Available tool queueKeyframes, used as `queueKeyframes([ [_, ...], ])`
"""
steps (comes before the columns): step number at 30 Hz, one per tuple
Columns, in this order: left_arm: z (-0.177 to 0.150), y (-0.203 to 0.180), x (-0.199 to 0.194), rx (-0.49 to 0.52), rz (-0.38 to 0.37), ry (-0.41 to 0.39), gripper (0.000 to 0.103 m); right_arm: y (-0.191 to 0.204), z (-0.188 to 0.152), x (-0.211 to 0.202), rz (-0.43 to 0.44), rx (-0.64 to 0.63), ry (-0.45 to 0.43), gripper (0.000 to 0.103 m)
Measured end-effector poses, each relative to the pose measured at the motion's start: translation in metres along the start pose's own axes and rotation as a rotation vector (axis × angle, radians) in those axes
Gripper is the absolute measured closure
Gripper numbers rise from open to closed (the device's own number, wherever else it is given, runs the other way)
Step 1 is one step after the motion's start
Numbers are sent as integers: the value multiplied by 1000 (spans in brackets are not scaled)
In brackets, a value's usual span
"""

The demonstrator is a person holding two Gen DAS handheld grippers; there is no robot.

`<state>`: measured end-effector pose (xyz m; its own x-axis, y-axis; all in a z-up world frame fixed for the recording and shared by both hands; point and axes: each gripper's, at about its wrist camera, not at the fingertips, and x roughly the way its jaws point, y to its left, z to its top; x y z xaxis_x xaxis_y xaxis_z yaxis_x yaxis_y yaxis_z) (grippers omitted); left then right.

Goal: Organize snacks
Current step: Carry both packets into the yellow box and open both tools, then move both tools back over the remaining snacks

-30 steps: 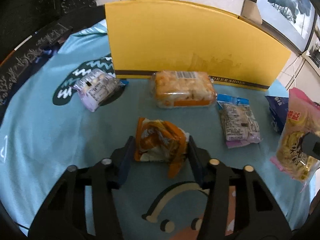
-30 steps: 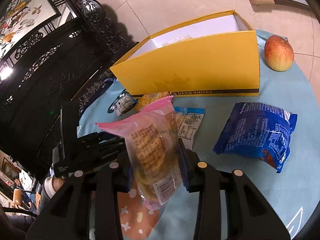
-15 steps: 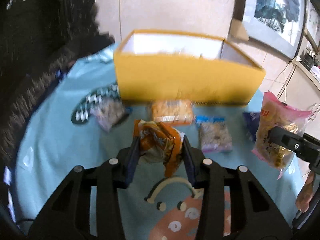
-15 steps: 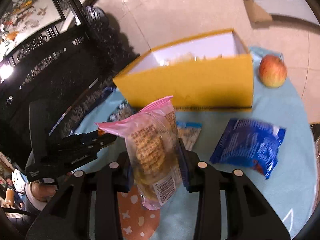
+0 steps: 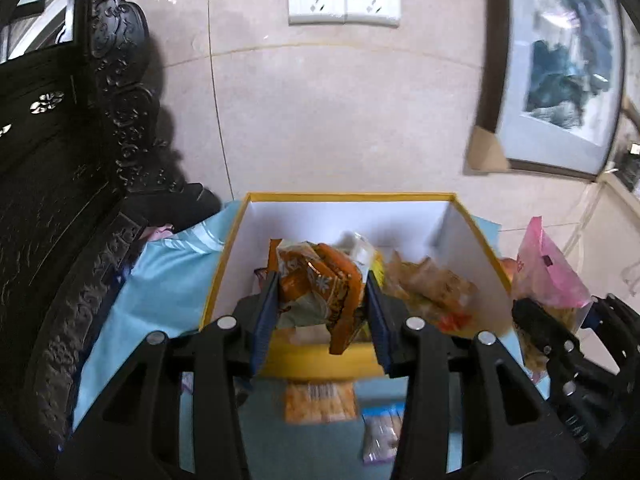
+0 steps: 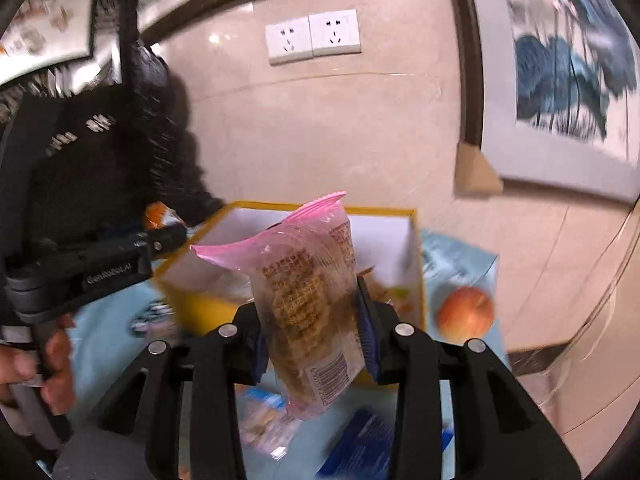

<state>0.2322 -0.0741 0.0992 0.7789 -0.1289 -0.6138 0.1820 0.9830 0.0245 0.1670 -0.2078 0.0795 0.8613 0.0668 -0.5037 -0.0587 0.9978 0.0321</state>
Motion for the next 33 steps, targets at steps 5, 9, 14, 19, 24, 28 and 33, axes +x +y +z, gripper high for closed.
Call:
queueKeyframes([
  [5,8,5,56,-20,32,73,61,-2,7,60,-80,-52,54,66],
  [9,3,16,83,-72,56,95,26,-7,3,87,-136,-72,58,55],
  [14,-7,16,63,-22,93,33,2,-10,-5,43,-168,-50,-92,11],
  [19,-15,16,35,-19,65,39,2,-24,-10,0,-105,37,-105,2],
  [24,-38,18,3,-16,55,45,2,-34,-34,-38,-143,29,-92,1],
  [28,-66,22,-9,-39,27,75,2,-45,-62,-46,-177,48,-23,1],
  [33,-114,26,-16,-57,3,136,2,-57,-98,-44,-201,53,86,1],
])
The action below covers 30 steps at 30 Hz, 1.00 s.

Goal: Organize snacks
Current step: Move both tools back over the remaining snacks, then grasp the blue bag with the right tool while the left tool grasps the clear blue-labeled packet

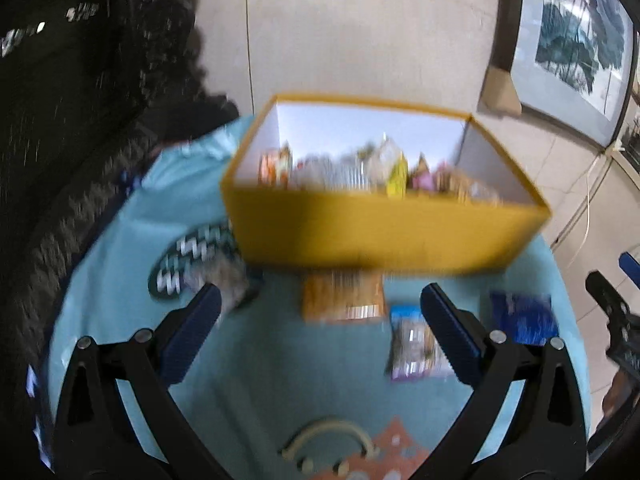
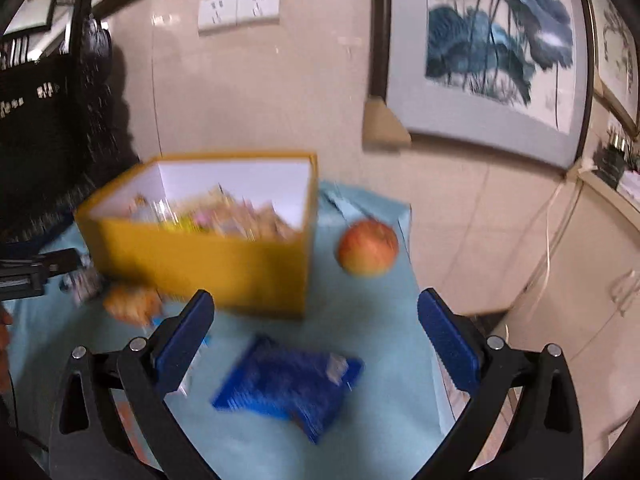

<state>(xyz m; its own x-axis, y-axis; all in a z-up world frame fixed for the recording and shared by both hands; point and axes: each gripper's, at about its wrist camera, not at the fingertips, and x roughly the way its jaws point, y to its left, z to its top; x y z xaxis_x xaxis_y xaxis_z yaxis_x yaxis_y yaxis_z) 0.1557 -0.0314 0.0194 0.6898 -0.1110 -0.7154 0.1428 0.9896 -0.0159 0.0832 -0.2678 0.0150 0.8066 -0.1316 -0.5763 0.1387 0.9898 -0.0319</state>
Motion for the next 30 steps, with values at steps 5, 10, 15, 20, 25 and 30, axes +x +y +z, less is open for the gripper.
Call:
queueKeyframes([
  [5,-53,10,11,-18,-19,70,2,-10,-30,28,30,56,144,1],
  [10,-73,16,22,-25,-6,120,2,-2,-39,59,58,97,232,1],
  [15,-74,18,27,-30,-6,139,2,6,-50,85,130,163,310,16],
  [20,-68,5,31,-23,-41,152,2,13,-55,70,230,168,291,43],
  [25,-59,-26,45,-11,-90,184,2,-2,-59,57,308,261,259,50],
  [30,-53,-56,68,-15,-100,234,2,1,-58,61,352,244,279,51],
])
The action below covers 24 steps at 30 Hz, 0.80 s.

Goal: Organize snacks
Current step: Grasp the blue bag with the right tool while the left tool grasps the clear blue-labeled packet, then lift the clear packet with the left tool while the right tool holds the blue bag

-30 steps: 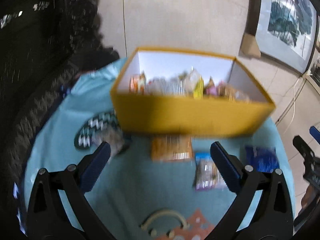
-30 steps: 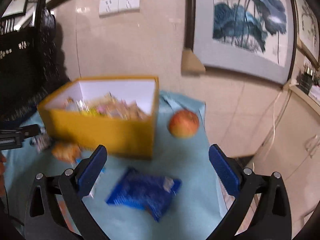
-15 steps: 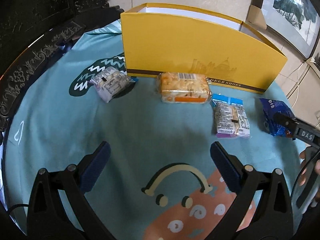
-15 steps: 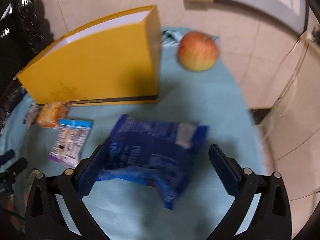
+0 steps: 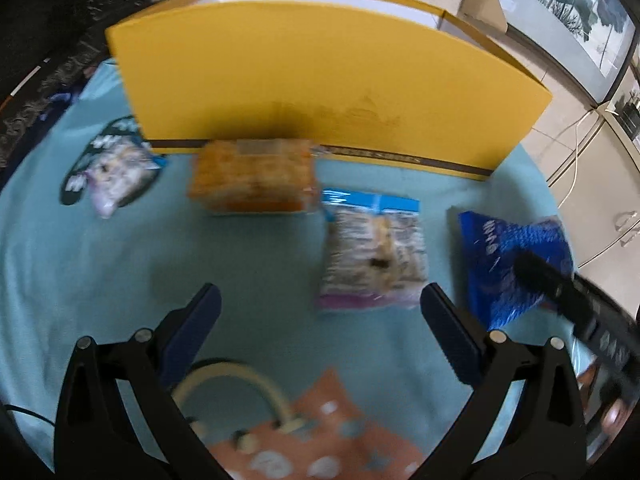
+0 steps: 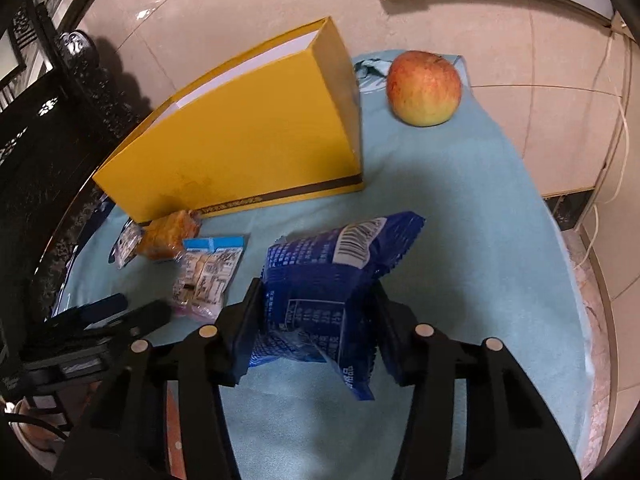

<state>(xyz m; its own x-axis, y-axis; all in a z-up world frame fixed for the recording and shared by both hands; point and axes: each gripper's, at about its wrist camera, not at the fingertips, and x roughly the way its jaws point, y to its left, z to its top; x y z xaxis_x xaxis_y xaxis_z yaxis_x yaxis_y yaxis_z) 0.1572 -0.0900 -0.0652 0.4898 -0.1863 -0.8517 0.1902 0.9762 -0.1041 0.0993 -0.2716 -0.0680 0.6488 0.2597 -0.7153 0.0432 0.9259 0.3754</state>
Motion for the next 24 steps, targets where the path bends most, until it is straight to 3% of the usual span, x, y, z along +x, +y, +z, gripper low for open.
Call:
queueKeyframes([
  [3,5,-7,15,-18,2,24,2,4,-6,12,18,-23,65,40],
  [6,7,-17,24,2,44,30,8,11,-6,14,-8,-61,58,34],
  [7,8,-20,24,17,49,22,14,13,-8,14,-7,-70,56,31],
  [8,8,-23,24,24,52,14,31,15,-9,15,-7,-84,53,29],
  [10,12,-27,21,40,46,5,46,18,-11,15,-25,-111,51,27],
  [14,16,-26,16,49,45,3,53,16,-9,14,-39,-95,52,28],
  [15,15,-23,9,44,33,-11,58,12,-7,11,-37,-69,48,34],
  [16,15,-21,5,40,24,-23,69,9,-4,9,-25,-66,45,42],
  [20,11,-12,-4,37,8,-20,76,15,-3,3,-28,-97,28,51],
  [24,3,-7,-10,23,-17,-25,80,15,-2,-8,37,-70,8,57],
])
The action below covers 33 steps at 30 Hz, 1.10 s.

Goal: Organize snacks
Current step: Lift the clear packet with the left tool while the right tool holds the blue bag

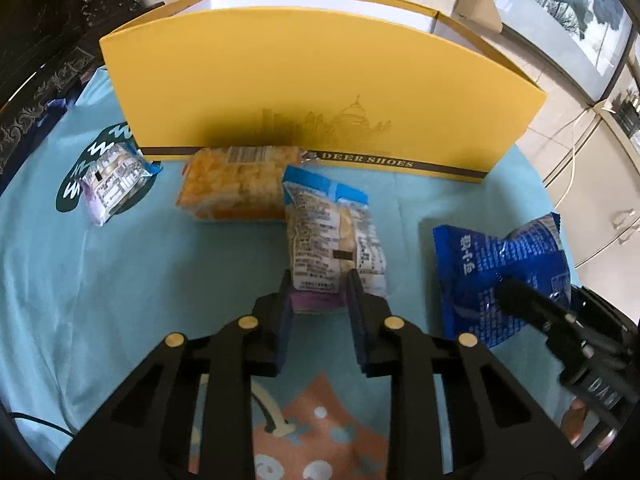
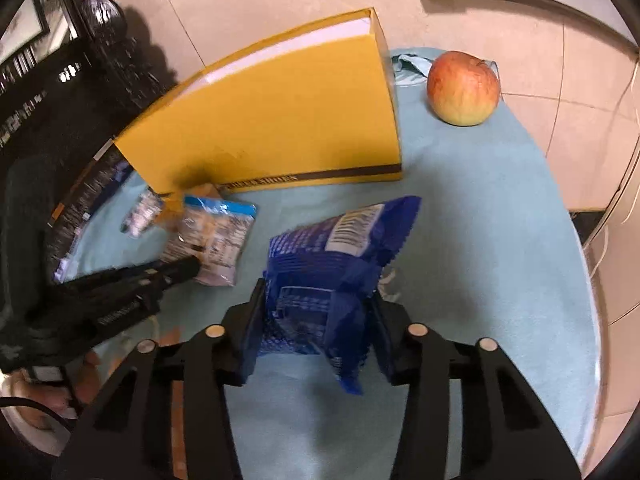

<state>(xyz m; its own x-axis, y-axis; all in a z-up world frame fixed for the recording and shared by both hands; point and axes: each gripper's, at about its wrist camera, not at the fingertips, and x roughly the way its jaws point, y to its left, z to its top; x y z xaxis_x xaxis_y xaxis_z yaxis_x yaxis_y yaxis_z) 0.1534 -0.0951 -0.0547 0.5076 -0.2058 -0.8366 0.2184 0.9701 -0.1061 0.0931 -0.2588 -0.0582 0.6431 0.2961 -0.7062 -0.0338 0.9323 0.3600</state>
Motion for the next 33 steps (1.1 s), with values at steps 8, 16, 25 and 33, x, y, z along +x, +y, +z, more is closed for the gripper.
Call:
queueKeyframes([
  [8,-16,22,-40,-22,-62,-74,98,-9,6,-21,104,57,-53,57],
  [16,-32,45,-55,-50,-38,-98,100,-3,5,-23,128,49,-63,57],
  [25,-40,62,-88,-42,-43,-174,101,1,2,-21,188,52,-49,56],
  [33,-42,66,-101,-41,-35,-200,101,12,1,-22,198,19,-57,57],
])
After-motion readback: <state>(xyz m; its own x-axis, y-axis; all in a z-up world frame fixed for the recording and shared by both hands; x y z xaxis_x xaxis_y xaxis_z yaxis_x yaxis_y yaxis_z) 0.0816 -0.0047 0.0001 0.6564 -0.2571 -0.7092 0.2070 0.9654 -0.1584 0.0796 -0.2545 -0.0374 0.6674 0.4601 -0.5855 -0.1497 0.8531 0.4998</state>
